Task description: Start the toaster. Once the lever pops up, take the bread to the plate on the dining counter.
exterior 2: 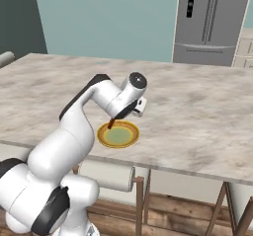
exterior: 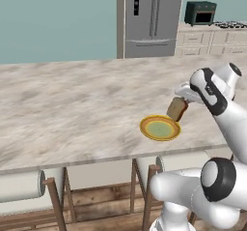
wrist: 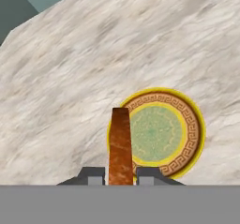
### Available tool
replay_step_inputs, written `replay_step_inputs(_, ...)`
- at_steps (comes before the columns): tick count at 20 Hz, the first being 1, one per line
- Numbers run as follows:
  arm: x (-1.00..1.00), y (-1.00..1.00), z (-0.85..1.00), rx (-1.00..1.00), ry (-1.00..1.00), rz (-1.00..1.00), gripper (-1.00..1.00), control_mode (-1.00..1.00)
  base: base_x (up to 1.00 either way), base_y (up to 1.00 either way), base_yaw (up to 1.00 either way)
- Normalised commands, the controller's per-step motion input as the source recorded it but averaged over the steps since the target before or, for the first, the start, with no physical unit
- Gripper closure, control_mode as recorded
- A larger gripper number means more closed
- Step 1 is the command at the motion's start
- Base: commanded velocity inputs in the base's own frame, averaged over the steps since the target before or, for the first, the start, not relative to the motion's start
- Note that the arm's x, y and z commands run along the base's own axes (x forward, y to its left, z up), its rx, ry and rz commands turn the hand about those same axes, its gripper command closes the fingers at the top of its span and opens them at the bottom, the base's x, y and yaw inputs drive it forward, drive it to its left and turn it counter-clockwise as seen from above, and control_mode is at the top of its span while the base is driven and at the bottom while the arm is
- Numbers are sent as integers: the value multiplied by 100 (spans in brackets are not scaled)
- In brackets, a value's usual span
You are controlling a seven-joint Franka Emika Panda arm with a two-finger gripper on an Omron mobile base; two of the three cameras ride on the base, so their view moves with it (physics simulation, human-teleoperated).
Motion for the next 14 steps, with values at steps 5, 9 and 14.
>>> replay_step_inputs(5,0,13,-44,4,3,10,100,-100,0,0,0)
replay_step_inputs(9,3,20,-33,3,3,13,100,-100,0,0,0)
replay_step_inputs(14,16,14,-27,3,2,11,100,-100,0,0,0)
